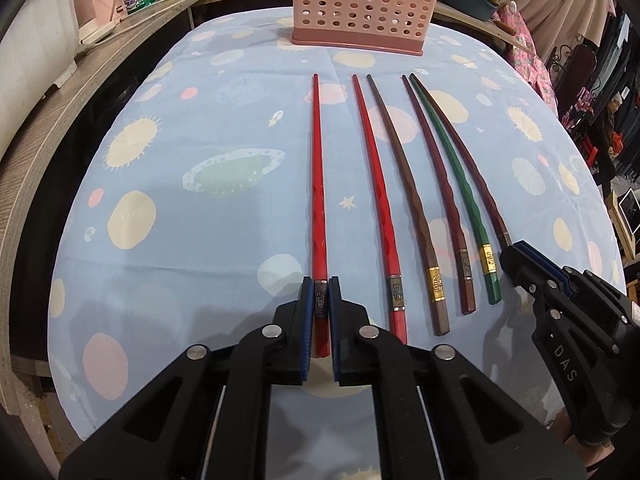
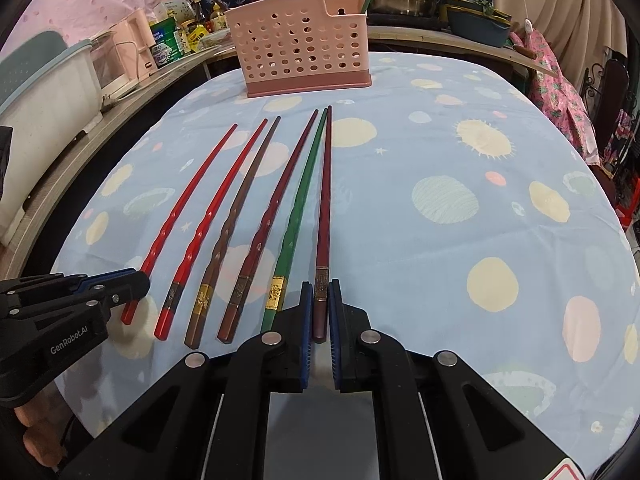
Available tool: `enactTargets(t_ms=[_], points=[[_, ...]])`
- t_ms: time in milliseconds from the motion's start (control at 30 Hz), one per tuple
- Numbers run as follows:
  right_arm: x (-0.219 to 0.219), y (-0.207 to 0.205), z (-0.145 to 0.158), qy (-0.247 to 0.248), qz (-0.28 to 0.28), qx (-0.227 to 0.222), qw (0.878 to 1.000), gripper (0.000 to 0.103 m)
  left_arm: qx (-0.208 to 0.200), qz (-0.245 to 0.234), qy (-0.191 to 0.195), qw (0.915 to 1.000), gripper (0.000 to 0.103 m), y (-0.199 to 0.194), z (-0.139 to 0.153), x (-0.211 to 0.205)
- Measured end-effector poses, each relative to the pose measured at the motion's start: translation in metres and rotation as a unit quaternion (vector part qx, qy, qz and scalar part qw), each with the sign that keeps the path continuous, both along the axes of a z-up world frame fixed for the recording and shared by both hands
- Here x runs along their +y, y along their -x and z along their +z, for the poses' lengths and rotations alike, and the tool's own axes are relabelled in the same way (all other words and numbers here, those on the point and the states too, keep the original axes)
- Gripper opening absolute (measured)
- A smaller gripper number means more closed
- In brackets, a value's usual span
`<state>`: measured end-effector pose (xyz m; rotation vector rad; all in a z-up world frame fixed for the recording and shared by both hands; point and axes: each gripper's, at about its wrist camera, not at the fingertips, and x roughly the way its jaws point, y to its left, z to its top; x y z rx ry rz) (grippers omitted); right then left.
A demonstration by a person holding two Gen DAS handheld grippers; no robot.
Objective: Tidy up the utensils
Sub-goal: 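Close the left tool on a red chopstick while the right tool grasps a dark red chopstick, then lift both held chopsticks upright and carry them over the pink basket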
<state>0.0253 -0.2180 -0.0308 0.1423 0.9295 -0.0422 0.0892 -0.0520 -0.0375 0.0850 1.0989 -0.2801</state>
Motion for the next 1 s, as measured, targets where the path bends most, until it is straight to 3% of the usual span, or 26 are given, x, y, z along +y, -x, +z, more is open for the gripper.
enactTargets(t_ms=[167, 400, 1000], points=[[-0.005, 0.002, 0.014, -0.004, -0.004, -0.013, 1.000, 0.007, -0.001, 0.003, 0.011, 0.9999, 0.007, -0.001, 0.009, 0.007], [-0.015, 0.001, 0.048, -0.010, -0.015, -0.049, 0.999, 0.007, -0.022, 0.014, 0.044, 0.9987, 0.007, -0.006, 0.046, 0.021], [-0.053, -0.045, 0.166, -0.040, -0.039, -0.168, 0.984, 0.007, -0.138, 0.038, 0.085, 0.9861, 0.007, -0.059, 0.160, 0.030]])
